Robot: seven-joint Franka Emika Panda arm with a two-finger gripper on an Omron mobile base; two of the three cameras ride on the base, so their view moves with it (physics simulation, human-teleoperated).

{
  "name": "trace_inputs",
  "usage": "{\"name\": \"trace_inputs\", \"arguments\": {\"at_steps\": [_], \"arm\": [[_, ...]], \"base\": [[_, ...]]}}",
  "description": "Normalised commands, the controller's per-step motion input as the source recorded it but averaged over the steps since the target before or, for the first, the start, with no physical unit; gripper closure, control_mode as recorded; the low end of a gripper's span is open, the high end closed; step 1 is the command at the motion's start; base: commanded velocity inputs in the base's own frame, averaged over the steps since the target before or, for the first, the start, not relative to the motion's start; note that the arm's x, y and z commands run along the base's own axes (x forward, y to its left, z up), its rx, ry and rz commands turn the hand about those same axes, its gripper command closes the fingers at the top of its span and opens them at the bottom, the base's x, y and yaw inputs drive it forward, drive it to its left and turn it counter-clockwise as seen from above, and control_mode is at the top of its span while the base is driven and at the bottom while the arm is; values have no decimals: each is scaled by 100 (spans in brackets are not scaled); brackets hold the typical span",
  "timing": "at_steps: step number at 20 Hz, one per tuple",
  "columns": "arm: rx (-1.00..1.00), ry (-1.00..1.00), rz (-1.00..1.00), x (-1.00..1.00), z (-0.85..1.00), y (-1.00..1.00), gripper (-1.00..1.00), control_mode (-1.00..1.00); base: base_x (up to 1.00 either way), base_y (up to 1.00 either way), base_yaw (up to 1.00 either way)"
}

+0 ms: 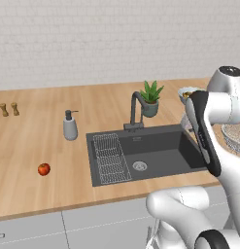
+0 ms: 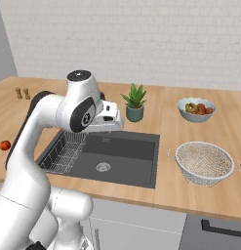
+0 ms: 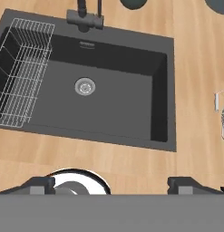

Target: Put the colander in the sink, put the apple in the colander, and turn on the sink faucet and pour water over the colander.

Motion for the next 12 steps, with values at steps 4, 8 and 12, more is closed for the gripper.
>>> {"name": "trace_inputs", "arguments": {"at_steps": [4, 8, 12], "arm": [[-8, 14, 6, 0, -12, -69, -100, -100], [-4, 10, 5, -1, -12, -61, -100, -100], [-1, 2, 5, -2, -10, -52, -100, -100]], "base": [[0, 0, 0], [0, 0, 0], [0, 0, 0]]}}
